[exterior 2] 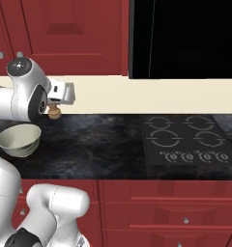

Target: Retrieve the bottle and the shaker from the cabinet and place them next to the mixing bowl on the counter. Then add garlic from the fridge to the mixing bowl.

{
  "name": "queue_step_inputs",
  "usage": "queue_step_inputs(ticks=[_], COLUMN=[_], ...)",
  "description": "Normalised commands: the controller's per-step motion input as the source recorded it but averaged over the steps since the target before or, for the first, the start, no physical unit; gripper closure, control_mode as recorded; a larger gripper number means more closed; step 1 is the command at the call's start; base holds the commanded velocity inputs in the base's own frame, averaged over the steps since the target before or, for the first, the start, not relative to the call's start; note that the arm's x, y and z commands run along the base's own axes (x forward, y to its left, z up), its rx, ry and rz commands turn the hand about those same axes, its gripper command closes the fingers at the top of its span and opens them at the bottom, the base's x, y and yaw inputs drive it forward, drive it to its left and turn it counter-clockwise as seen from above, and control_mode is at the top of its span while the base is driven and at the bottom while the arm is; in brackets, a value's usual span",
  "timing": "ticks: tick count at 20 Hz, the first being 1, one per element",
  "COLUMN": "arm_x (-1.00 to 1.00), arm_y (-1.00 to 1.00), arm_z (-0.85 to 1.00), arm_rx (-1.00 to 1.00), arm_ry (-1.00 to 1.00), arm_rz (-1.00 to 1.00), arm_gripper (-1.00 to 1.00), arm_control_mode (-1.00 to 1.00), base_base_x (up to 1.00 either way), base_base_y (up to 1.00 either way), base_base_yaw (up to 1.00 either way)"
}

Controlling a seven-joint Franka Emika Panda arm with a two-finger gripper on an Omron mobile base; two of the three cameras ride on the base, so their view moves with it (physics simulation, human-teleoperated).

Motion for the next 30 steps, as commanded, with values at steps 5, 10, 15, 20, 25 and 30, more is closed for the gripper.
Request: queue_step_inputs(ticks=[5, 10, 15, 20, 25, 30], arm_x=[0.12, 0.13, 0.26, 0.42, 0.4, 0.29], arm_y=[0.16, 0.04, 0.03, 0.28, 0.25, 0.19], arm_z=[-0.17, -0.13, -0.23, -0.09, -0.11, -0.39], arm_rx=[0.0, 0.03, 0.0, -0.11, -0.08, -0.01], arm_ry=[0.0, 0.01, 0.0, 0.0, -0.01, 0.0], arm_rz=[0.23, 0.3, 0.19, 0.02, -0.04, -0.03], arm_gripper=[1.0, 1.0, 1.0, 1.0, 1.0, 1.0], arm_control_mode=[-1.0, -1.0, -1.0, -1.0, -1.0, -1.0], base_base_x=[0.0, 0.0, 0.0, 0.0, 0.0, 0.0], base_base_y=[0.0, 0.0, 0.0, 0.0, 0.0, 0.0], base_base_yaw=[0.0, 0.0, 0.0, 0.0, 0.0, 0.0])
